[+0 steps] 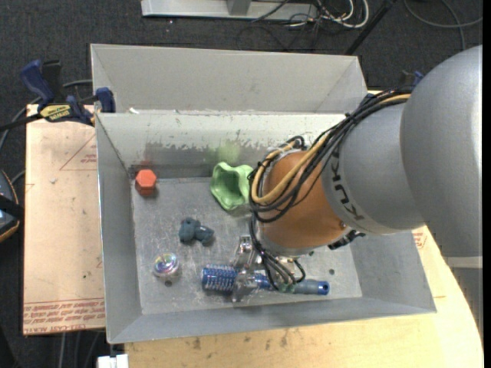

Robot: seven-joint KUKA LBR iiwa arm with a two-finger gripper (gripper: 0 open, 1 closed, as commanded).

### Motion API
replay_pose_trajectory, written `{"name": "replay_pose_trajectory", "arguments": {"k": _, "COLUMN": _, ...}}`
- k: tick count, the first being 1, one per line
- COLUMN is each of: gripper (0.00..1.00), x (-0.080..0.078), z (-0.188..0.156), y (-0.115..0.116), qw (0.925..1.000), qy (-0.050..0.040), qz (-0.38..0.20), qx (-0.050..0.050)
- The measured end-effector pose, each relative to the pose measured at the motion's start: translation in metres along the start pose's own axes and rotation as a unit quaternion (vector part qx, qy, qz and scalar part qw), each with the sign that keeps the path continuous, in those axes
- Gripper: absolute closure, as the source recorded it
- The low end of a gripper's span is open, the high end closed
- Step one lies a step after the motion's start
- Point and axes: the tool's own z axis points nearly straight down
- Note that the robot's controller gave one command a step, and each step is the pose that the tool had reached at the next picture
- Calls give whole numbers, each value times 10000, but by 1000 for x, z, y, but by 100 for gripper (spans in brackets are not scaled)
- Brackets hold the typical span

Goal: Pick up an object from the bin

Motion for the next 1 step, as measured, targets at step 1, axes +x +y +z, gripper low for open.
{"name": "replay_pose_trajectory", "arguments": {"k": 1, "gripper": 100, "x": -42, "z": -126, "y": -109, "qw": 9967, "qy": -32, "qz": -808, "qx": 28}}
